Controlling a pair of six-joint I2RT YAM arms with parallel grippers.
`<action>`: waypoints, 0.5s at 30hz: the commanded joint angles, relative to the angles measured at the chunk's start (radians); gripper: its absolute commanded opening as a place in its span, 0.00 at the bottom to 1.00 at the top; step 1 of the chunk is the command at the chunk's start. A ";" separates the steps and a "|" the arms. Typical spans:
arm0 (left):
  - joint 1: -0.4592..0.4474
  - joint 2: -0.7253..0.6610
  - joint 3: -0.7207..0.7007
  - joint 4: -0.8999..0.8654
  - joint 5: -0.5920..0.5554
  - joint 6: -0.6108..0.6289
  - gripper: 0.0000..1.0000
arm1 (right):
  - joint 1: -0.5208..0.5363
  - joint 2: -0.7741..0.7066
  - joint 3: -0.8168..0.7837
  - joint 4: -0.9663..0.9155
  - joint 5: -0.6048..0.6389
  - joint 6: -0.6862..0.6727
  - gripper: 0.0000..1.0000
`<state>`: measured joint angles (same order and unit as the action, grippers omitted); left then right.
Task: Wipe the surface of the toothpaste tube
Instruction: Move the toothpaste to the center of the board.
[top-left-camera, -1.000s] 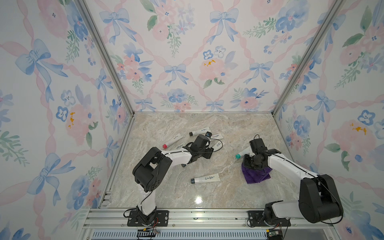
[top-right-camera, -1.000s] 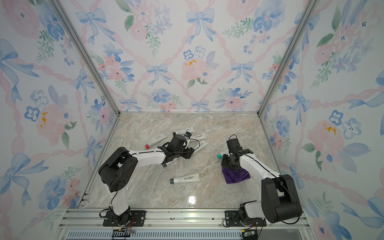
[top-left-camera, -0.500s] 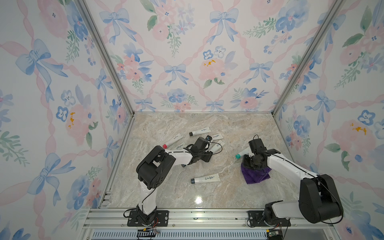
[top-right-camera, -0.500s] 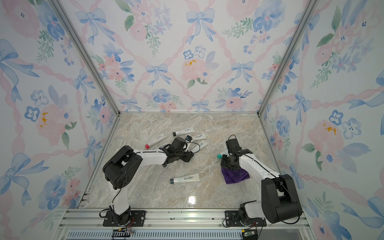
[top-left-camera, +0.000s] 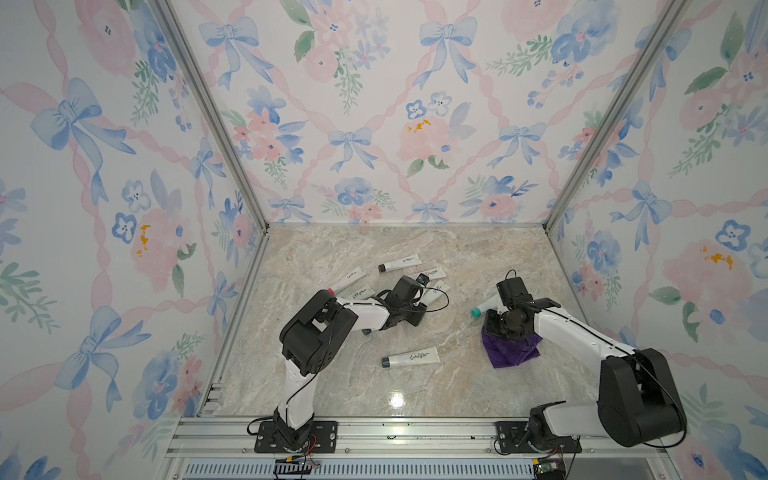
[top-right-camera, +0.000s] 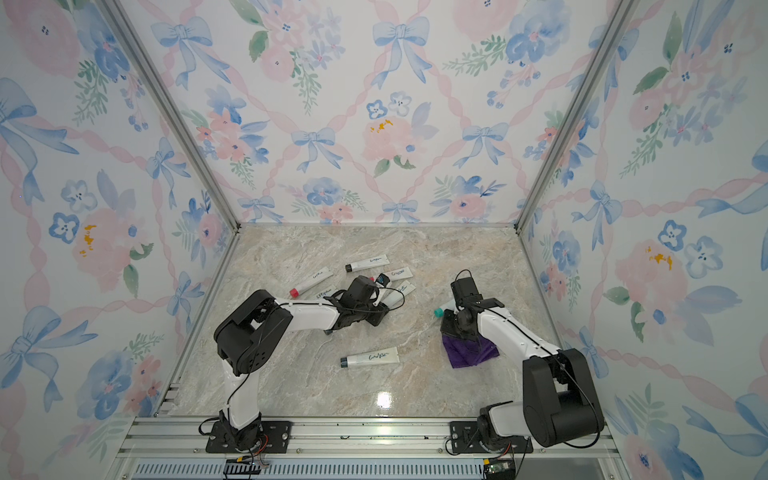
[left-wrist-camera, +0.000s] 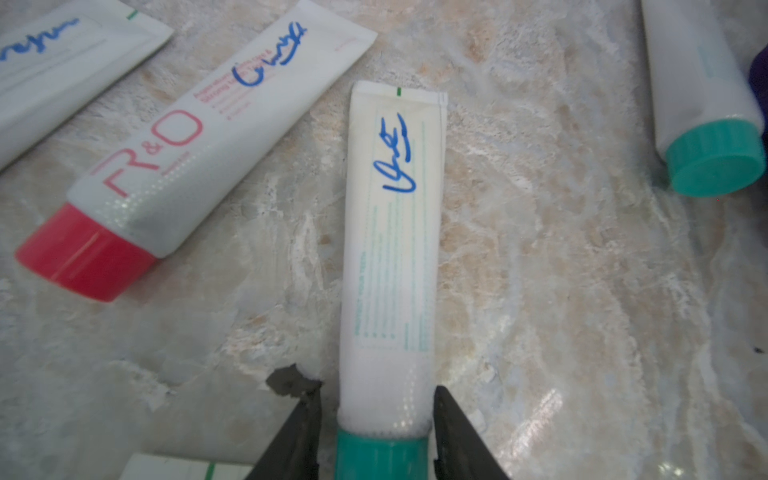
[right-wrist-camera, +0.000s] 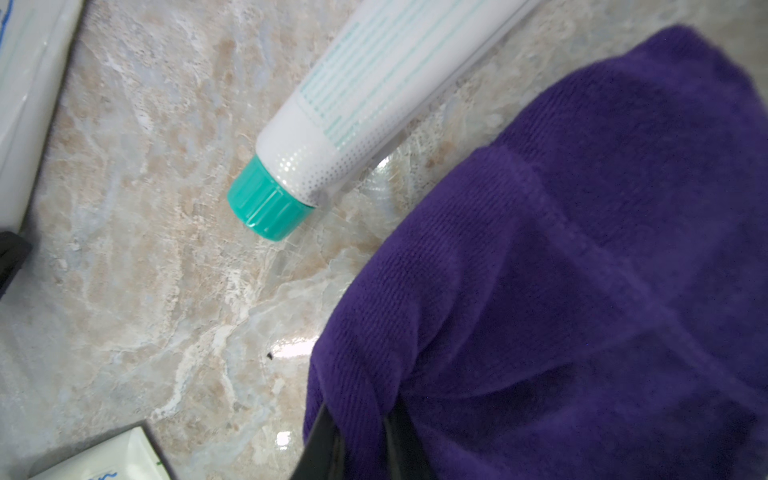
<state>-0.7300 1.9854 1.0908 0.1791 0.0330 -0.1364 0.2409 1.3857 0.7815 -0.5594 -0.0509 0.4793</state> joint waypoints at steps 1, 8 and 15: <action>-0.009 0.036 -0.001 -0.043 0.038 0.010 0.30 | 0.014 -0.009 0.007 -0.006 0.008 0.001 0.16; -0.015 -0.027 -0.056 -0.044 0.056 0.015 0.18 | 0.015 0.002 0.018 -0.011 0.008 -0.005 0.16; -0.075 -0.116 -0.136 -0.046 0.059 0.005 0.16 | 0.015 0.057 0.053 -0.002 -0.010 -0.016 0.16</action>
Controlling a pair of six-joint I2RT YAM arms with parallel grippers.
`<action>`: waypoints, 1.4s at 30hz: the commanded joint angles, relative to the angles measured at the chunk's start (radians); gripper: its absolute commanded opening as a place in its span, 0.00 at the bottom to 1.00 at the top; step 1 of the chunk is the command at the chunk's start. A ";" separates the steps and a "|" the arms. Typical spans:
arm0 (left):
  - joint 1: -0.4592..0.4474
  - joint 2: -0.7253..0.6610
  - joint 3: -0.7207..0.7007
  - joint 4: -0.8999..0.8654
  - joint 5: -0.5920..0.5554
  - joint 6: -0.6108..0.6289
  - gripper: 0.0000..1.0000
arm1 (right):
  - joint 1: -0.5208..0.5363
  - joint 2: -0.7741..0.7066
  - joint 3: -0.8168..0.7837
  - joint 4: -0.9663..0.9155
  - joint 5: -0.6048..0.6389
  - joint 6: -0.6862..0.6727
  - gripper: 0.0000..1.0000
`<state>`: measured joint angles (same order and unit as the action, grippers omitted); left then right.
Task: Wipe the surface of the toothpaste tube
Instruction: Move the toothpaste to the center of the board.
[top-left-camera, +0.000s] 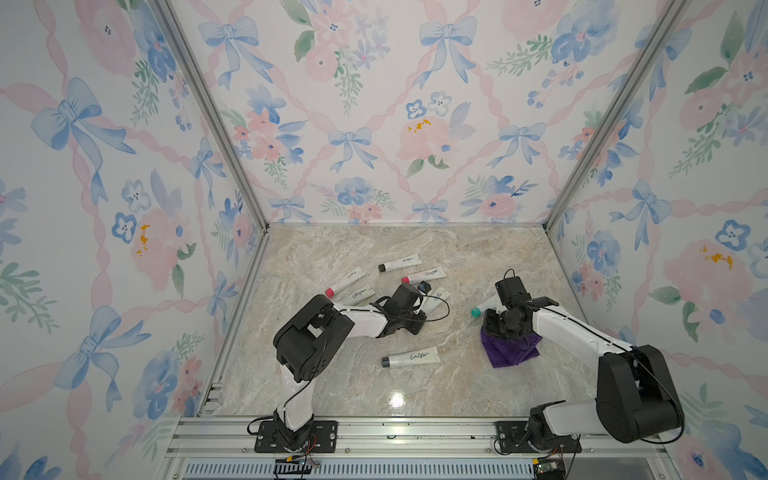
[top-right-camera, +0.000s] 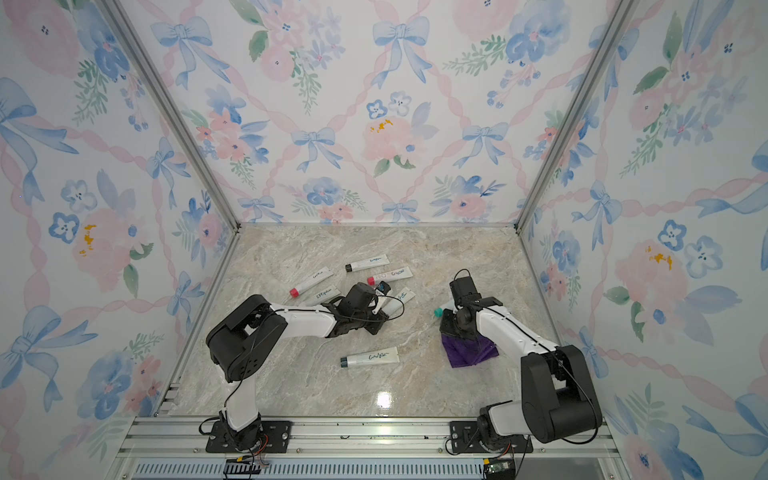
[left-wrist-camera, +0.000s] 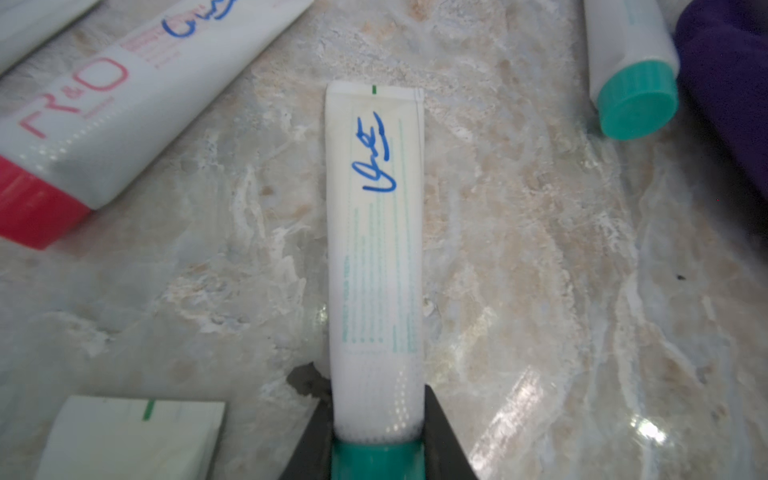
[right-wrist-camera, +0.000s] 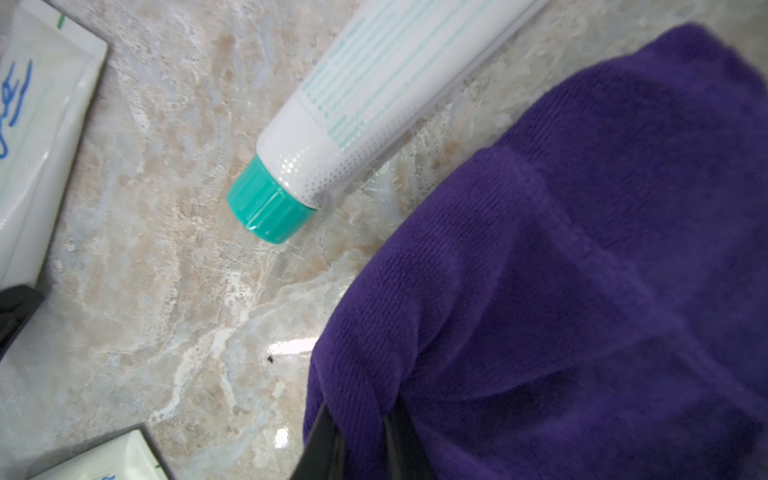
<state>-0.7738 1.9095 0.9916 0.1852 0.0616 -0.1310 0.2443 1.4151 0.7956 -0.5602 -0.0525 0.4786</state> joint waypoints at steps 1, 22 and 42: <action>-0.044 -0.048 -0.047 -0.051 0.025 -0.003 0.17 | 0.010 0.042 0.048 -0.002 -0.009 -0.020 0.16; -0.189 -0.097 -0.110 -0.053 0.083 -0.001 0.17 | -0.085 0.275 0.223 -0.003 -0.046 -0.047 0.15; -0.243 -0.017 -0.044 -0.053 0.059 0.014 0.18 | 0.112 0.160 0.120 -0.024 -0.186 -0.041 0.16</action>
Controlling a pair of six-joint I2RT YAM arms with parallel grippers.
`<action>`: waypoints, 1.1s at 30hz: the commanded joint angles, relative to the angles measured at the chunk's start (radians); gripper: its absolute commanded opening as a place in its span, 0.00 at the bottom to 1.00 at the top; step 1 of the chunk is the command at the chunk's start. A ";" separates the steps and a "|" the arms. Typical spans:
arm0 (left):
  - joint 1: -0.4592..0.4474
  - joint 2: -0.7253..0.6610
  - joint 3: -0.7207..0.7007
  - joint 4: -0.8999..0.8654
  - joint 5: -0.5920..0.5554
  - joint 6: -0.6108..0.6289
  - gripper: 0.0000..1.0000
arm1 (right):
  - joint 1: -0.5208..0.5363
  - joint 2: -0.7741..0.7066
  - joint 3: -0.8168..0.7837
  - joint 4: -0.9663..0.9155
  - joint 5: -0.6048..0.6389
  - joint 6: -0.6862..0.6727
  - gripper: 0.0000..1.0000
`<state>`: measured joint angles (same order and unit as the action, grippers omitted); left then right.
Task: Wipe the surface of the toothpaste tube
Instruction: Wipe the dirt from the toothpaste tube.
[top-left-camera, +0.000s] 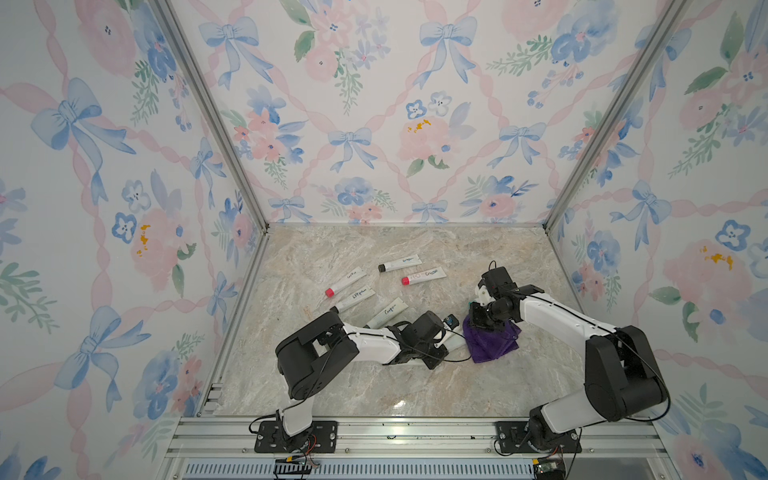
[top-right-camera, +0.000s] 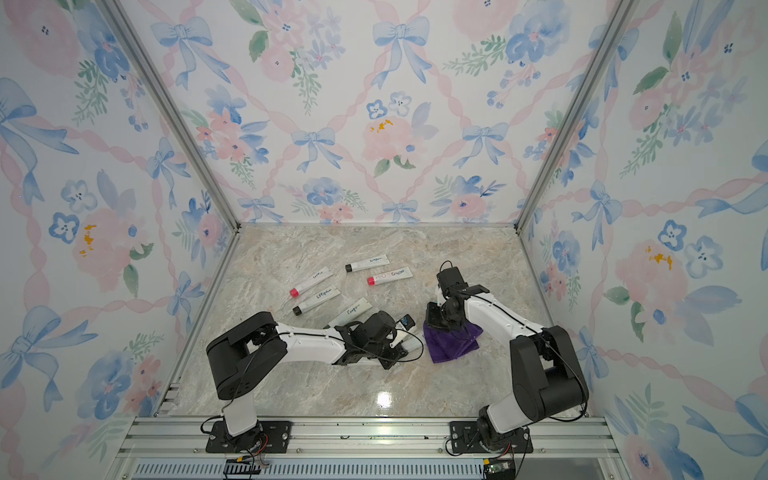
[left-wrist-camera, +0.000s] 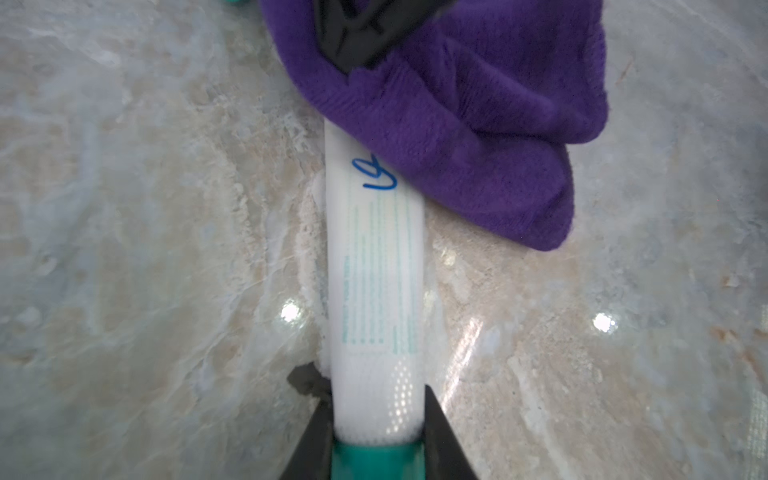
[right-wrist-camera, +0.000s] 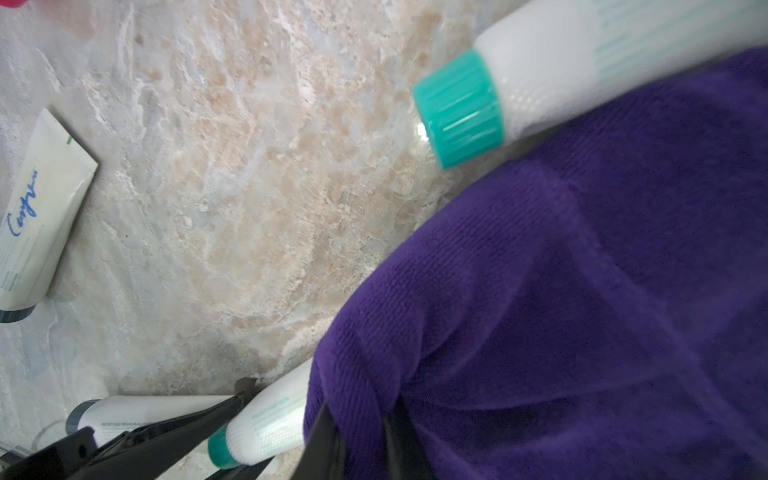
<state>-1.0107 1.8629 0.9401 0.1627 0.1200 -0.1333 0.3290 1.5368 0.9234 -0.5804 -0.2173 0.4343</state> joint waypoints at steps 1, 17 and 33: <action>-0.007 0.031 0.008 -0.031 -0.002 0.017 0.18 | 0.034 0.049 -0.010 -0.004 -0.018 0.003 0.16; -0.007 0.021 -0.006 -0.029 -0.026 0.019 0.18 | 0.012 0.152 -0.006 -0.090 0.275 -0.024 0.16; -0.006 0.035 0.004 -0.029 -0.033 0.023 0.18 | 0.120 0.066 -0.037 -0.074 0.118 0.026 0.16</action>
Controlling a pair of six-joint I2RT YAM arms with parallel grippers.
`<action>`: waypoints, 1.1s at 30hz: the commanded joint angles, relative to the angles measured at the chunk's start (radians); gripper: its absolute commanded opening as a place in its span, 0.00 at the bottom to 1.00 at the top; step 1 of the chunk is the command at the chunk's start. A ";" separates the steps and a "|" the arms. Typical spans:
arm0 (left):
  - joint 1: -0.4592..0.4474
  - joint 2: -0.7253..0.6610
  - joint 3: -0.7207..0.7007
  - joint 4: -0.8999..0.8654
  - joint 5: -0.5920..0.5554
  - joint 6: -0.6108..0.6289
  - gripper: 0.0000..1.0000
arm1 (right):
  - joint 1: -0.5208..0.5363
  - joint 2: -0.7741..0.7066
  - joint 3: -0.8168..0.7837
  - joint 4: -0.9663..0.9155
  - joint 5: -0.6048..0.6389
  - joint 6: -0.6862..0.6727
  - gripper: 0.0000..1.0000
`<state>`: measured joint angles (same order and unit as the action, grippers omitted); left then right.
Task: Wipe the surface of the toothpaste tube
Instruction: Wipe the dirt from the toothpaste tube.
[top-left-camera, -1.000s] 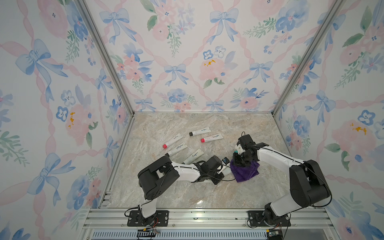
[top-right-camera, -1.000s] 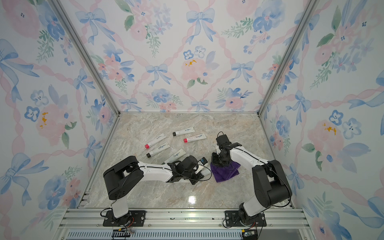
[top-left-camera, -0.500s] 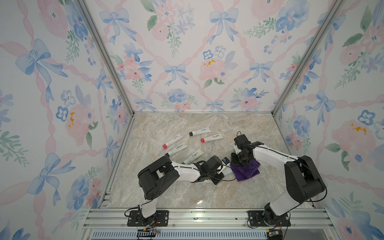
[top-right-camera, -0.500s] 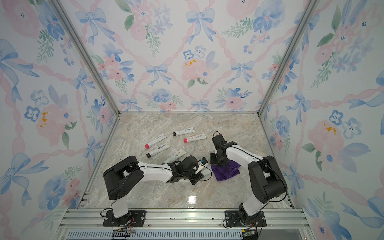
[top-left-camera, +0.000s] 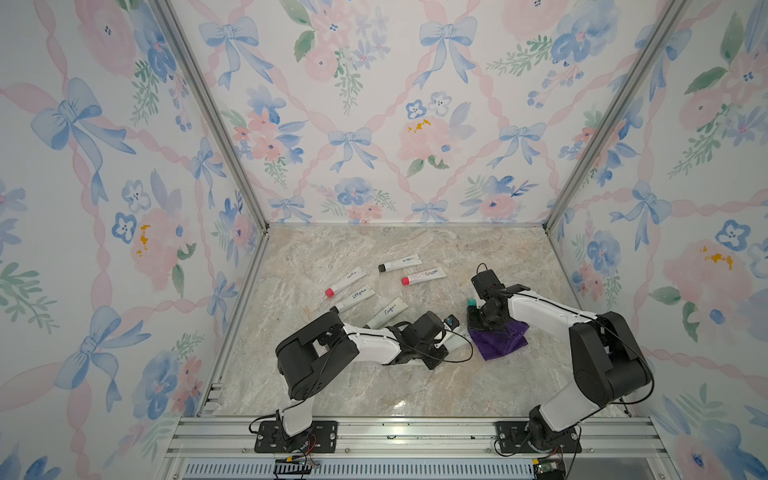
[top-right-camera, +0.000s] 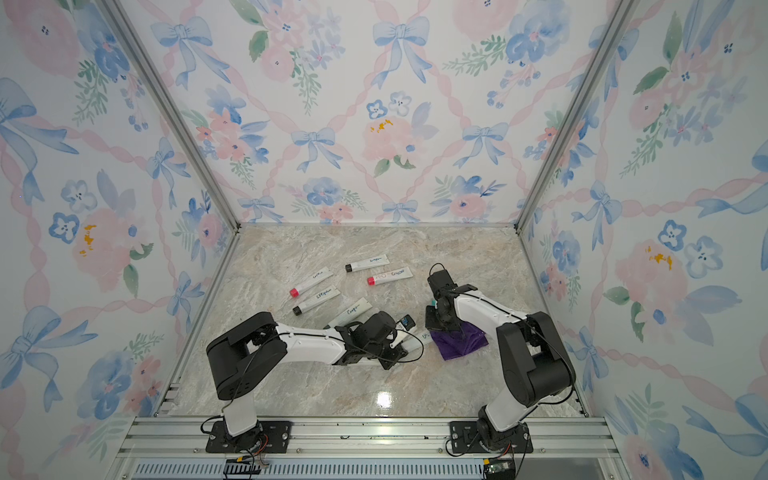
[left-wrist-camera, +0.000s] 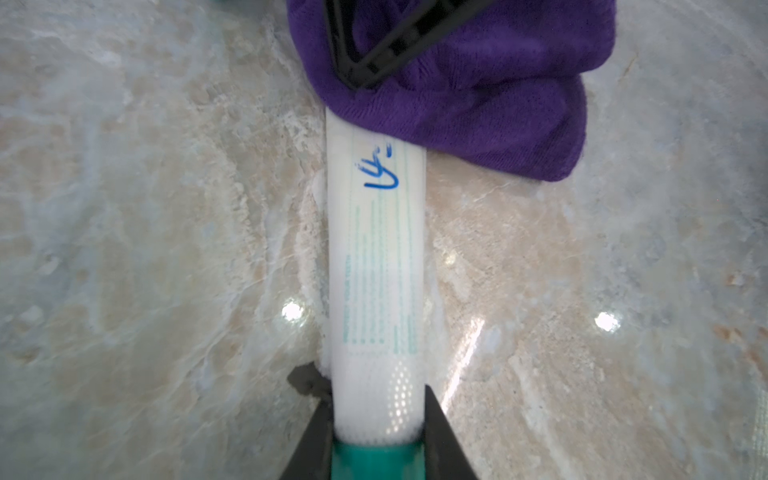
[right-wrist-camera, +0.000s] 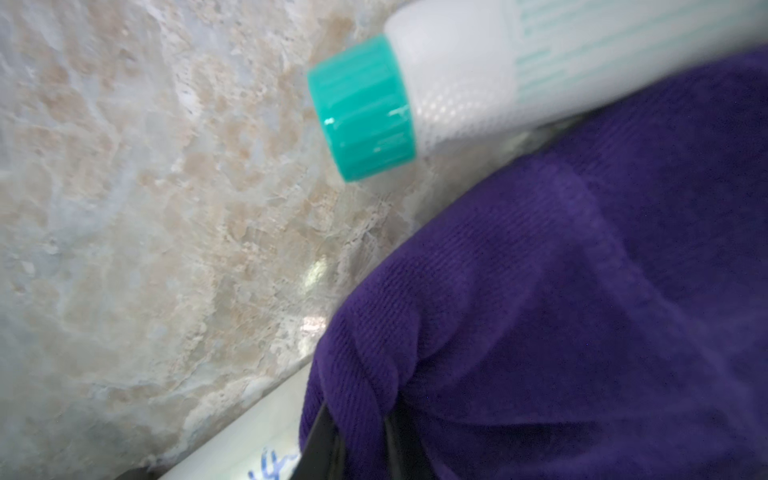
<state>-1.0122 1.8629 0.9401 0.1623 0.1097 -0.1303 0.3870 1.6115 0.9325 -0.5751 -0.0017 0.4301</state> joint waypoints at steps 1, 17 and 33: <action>-0.004 0.037 0.005 -0.029 -0.022 0.019 0.17 | 0.080 -0.017 -0.051 -0.080 -0.106 0.036 0.16; -0.002 0.034 0.001 -0.029 -0.027 0.020 0.17 | -0.045 0.008 -0.005 -0.140 0.040 -0.025 0.17; -0.003 0.041 0.006 -0.029 -0.028 0.021 0.17 | 0.110 -0.059 -0.030 -0.069 -0.219 0.040 0.17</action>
<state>-1.0122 1.8641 0.9401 0.1631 0.1055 -0.1219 0.4362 1.5665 0.9283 -0.6235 -0.0734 0.4389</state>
